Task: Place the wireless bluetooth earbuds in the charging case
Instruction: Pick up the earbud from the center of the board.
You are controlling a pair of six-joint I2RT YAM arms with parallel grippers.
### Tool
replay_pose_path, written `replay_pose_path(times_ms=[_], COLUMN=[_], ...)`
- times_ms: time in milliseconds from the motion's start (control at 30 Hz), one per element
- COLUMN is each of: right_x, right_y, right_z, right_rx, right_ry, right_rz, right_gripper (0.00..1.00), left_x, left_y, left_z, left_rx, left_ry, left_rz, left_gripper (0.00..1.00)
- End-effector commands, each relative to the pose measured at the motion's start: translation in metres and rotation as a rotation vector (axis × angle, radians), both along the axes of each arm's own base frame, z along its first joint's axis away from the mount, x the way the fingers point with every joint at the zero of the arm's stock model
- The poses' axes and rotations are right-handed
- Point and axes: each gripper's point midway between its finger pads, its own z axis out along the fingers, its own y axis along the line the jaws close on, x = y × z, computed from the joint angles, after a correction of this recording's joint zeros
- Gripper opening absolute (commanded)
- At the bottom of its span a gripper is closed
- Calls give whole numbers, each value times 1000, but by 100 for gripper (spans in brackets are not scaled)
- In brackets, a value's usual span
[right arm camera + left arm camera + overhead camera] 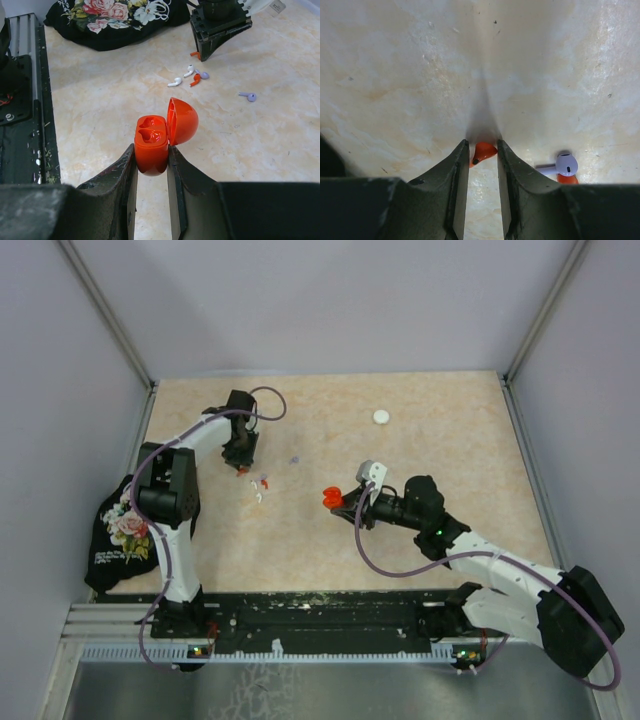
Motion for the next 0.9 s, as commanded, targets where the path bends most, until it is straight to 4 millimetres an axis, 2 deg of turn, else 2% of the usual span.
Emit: replay_pose_path(times_ms=[0, 533, 867], right_x=[3, 2, 1], right_y=[5, 7, 7], right_z=[37, 37, 40], right_rx=[67, 61, 66], right_ry=[-83, -80, -85], right_rz=[5, 22, 23], right_gripper=[0, 0, 0], left_x=[-16, -28, -26], left_y=[0, -3, -4], left_z=[-14, -18, -6], left_rx=[6, -14, -29], left_ry=[92, 145, 101], left_rz=[-24, -46, -31], left_gripper=[35, 29, 19])
